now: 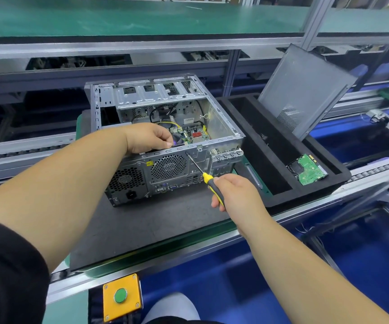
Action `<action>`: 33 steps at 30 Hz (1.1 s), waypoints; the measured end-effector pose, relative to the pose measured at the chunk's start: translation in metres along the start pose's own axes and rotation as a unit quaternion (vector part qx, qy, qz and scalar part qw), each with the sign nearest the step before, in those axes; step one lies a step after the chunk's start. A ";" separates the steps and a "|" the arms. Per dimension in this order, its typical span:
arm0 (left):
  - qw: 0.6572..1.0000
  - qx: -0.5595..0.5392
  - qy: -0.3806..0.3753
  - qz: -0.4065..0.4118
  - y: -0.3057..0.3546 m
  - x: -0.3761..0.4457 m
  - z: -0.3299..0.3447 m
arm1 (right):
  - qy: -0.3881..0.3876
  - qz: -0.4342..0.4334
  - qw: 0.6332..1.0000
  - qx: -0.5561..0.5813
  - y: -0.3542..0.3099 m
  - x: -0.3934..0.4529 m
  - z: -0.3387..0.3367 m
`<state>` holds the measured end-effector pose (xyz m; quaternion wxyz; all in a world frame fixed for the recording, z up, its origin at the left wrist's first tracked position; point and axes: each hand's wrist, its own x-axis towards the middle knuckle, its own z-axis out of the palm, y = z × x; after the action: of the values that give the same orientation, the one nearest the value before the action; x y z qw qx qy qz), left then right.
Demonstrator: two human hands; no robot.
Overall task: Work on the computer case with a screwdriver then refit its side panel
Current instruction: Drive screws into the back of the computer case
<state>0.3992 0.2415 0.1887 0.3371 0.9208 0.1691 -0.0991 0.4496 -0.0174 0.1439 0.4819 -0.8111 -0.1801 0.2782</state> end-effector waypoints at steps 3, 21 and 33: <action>1.000 -0.002 0.001 0.007 -0.001 0.000 0.000 | -0.001 0.013 1.000 -0.004 0.000 0.000 0.001; 0.999 -0.008 0.009 0.031 -0.013 0.005 0.004 | -0.088 0.208 0.916 0.333 -0.011 -0.007 0.018; 0.999 -0.002 0.020 0.039 -0.016 0.008 0.004 | -0.109 0.266 0.893 0.346 -0.012 0.000 0.021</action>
<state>0.4000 0.2517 0.1738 0.3395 0.9277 0.1403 -0.0671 0.4363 0.0029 0.1467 0.6174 -0.5752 0.0982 0.5275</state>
